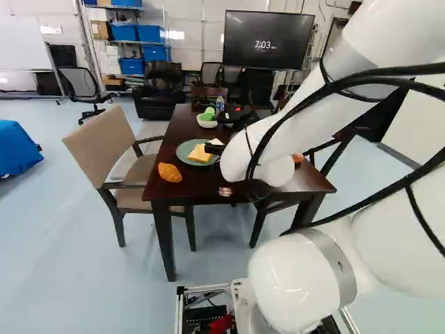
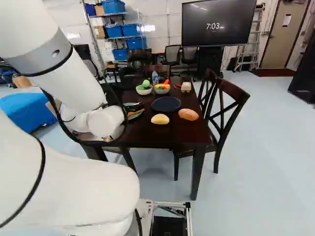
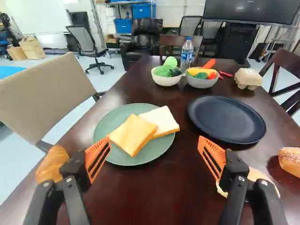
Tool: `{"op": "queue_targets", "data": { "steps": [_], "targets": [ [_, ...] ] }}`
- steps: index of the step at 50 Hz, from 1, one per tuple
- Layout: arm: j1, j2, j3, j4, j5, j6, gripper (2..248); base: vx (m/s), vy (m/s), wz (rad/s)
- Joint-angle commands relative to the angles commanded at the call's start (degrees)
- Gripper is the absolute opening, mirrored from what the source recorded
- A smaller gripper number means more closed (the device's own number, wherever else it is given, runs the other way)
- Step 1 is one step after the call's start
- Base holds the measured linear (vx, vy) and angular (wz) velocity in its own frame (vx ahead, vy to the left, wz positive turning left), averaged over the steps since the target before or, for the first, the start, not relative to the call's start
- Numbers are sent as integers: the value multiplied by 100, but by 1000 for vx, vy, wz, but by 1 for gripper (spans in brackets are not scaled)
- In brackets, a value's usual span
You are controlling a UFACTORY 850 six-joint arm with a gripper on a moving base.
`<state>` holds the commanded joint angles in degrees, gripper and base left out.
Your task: Move the croissant to the empty plate
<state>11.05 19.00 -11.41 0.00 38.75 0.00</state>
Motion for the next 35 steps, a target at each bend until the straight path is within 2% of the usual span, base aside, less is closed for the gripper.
{"op": "queue_targets", "data": {
  "steps": [35],
  "targets": [
    [578, 0, -402, 0, -967, 0, 247, 0, 0, 0]
  ]
}}
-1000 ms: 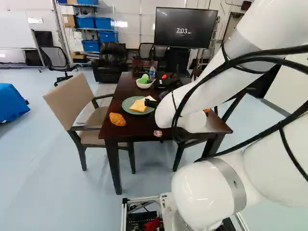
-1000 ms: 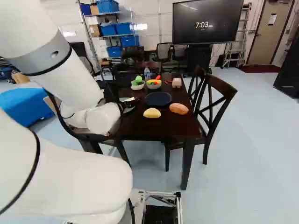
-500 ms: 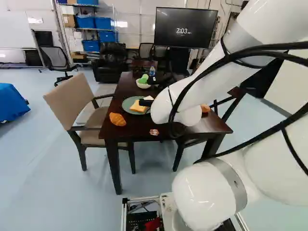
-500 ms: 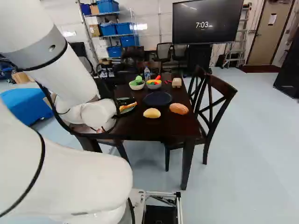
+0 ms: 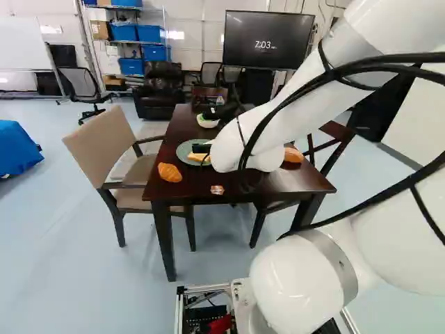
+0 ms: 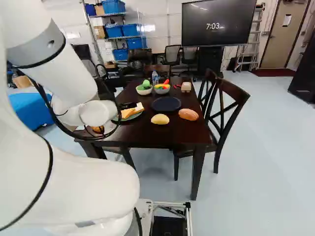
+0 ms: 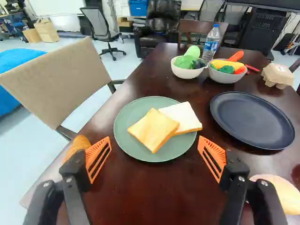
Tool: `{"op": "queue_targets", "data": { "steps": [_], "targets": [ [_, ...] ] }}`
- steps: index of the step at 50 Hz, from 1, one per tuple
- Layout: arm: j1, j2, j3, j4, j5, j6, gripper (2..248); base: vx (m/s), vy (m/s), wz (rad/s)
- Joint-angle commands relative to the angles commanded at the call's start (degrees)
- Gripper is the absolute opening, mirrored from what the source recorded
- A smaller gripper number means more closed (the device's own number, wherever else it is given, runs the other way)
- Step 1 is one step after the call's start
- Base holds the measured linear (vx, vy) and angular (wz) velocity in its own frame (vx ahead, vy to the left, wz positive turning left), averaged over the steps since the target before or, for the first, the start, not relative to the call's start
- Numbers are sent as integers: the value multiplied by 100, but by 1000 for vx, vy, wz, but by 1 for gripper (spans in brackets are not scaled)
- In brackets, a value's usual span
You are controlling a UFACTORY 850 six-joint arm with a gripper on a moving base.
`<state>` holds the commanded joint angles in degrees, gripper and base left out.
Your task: Move the croissant to the empty plate
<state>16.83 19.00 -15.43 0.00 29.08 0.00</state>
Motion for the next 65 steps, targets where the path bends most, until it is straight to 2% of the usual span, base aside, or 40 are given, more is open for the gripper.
{"op": "queue_targets", "data": {
  "steps": [58, 65],
  "targets": [
    [936, 0, -715, 0, -1549, 0, 247, 0, 0, 0],
    [1043, -133, -826, 0, -1712, 0, 247, 0, 0, 0]
  ]
}}
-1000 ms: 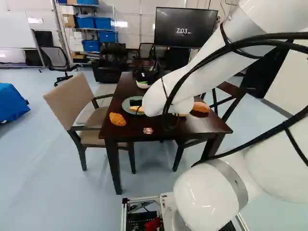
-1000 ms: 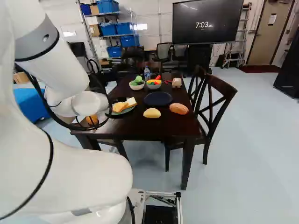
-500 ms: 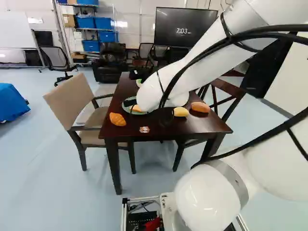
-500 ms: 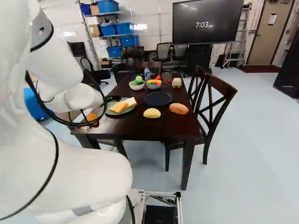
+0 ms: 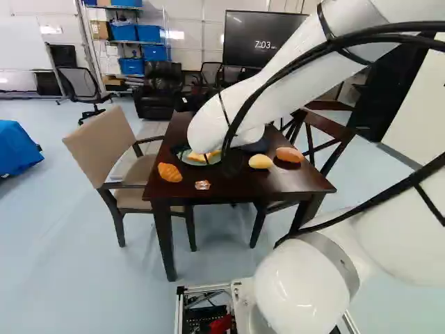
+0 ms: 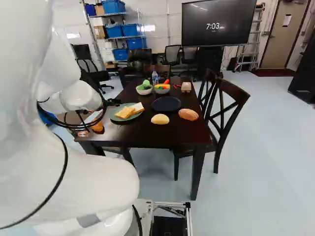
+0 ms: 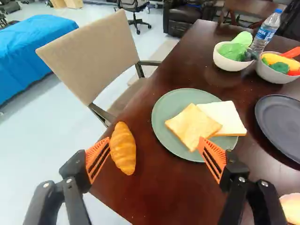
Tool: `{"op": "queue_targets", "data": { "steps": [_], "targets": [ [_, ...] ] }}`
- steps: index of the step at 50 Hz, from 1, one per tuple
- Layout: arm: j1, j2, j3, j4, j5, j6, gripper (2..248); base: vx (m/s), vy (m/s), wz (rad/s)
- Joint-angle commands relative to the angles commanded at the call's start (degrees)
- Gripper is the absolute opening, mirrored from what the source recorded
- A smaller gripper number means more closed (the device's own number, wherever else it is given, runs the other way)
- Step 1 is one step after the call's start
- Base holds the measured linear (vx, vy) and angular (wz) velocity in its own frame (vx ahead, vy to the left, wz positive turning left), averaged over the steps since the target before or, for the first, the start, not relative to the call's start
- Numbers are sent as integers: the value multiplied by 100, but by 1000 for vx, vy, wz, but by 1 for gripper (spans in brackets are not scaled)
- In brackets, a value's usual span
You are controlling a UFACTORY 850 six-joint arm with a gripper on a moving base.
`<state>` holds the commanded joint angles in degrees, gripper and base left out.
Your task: Move the croissant to the empty plate
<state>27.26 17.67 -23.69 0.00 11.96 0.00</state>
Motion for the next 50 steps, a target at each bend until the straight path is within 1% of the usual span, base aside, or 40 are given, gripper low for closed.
{"op": "queue_targets", "data": {
  "steps": [22, 50],
  "targets": [
    [287, -482, -414, 0, -451, 0, 247, 0, 0, 0],
    [448, -1147, -1022, -49, -1177, 0, 247, 0, 0, 0]
  ]
}}
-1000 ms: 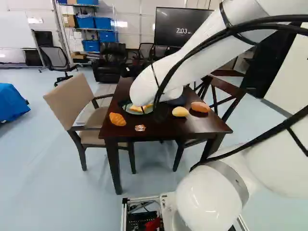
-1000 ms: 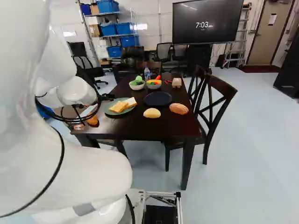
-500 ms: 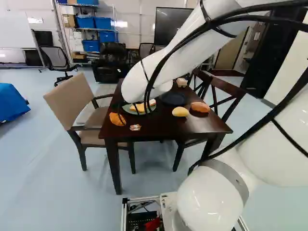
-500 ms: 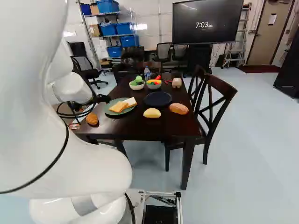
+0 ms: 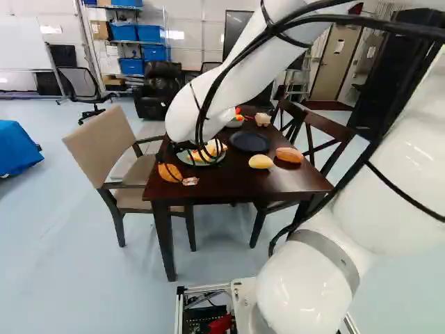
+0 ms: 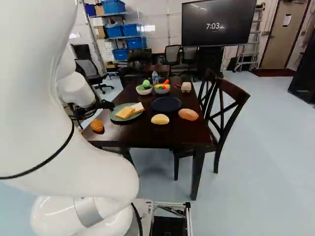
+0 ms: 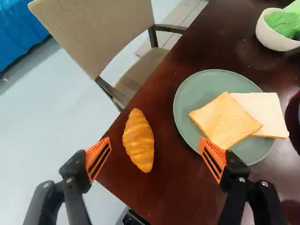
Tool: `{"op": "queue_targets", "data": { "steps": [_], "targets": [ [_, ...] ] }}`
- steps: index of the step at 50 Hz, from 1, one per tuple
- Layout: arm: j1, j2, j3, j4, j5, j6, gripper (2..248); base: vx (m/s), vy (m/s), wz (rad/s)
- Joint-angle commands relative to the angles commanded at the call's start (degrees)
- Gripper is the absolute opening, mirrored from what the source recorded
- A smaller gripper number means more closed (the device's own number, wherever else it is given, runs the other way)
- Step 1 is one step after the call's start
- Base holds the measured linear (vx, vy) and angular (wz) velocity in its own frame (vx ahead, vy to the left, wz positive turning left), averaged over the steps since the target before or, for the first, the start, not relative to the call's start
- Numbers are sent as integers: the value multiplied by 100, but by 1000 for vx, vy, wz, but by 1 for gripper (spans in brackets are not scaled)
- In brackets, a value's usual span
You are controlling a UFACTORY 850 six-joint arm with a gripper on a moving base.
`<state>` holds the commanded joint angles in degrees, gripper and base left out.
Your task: Move the croissant to the empty plate
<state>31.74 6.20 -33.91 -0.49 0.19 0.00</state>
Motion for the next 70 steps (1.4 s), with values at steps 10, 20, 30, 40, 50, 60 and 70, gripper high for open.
{"op": "queue_targets", "data": {
  "steps": [10, 20, 30, 40, 50, 60, 70],
  "targets": [
    [65, -221, -212, -62, -248, 0, 247, 0, 0, 0],
    [136, -440, -410, -127, -478, 0, 247, 0, 0, 0],
    [219, -748, -592, -187, -649, 0, 247, 0, 0, 0],
    [300, -910, -746, -190, -798, 0, 247, 0, 0, 0],
    [377, -1046, -891, -190, -942, 0, 247, 0, 0, 0],
    [416, -1146, -1001, -190, -1127, 0, 247, 0, 0, 0],
    [401, -1205, -1065, -190, -1333, 0, 247, 0, 0, 0]
  ]
}}
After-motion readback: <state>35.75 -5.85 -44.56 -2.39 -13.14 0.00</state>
